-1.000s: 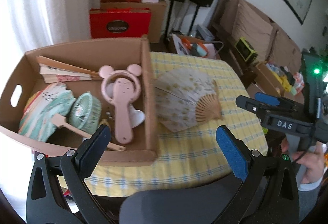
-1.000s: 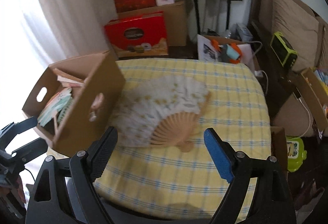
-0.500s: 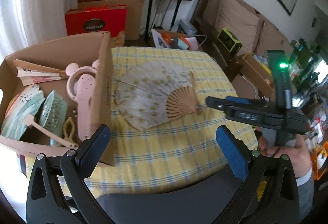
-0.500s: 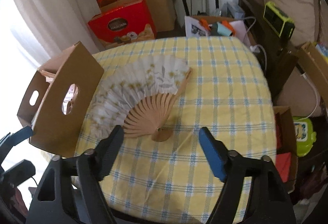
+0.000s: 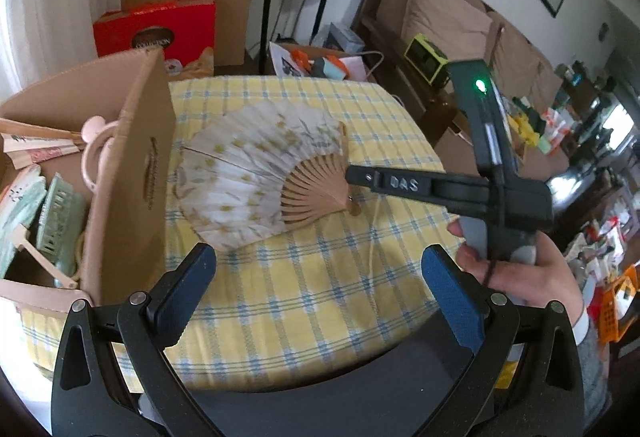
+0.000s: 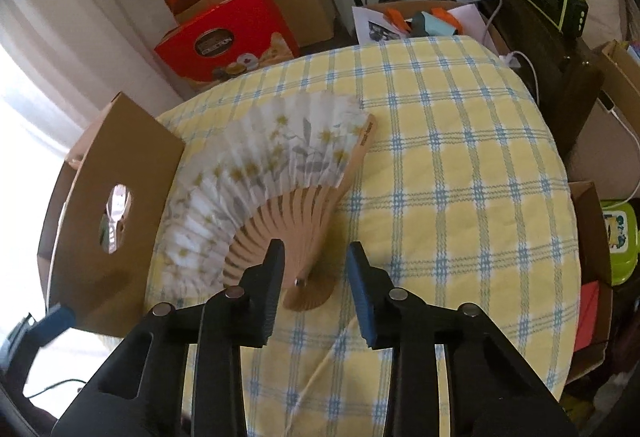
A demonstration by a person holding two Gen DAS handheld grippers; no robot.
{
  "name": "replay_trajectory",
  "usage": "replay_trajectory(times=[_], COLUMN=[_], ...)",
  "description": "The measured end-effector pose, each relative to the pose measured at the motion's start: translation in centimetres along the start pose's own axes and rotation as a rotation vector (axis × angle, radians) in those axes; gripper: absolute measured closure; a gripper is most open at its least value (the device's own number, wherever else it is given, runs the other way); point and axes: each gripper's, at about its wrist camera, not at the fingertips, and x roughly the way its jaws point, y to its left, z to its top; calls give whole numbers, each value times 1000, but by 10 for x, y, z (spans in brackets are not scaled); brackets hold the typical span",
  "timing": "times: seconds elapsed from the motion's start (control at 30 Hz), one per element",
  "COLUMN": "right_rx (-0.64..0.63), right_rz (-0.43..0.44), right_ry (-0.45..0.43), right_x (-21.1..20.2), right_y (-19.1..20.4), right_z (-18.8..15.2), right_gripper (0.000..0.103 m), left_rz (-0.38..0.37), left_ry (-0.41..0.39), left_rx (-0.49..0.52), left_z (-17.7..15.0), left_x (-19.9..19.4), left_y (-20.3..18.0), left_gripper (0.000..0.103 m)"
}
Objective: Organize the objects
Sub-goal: 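Move the right gripper to the white folding fan and grasp its ribs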
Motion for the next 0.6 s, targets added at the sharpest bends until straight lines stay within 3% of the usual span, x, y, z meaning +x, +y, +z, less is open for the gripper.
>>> replay_trajectory(times=[0.2, 0.43, 0.6], right_rx=[59, 81, 119], right_rz=[48, 86, 108], right_ry=[23, 44, 20], right_x=[16, 27, 19], right_y=[-11, -12, -20], right_z=[6, 3, 3], right_gripper=[73, 89, 94], left_rz=[-8, -16, -47], left_ry=[29, 60, 93], left_rx=[5, 8, -16], left_z=[-5, -7, -9], left_x=[13, 24, 34], left_y=[-7, -11, -11], left_gripper=[0, 0, 0])
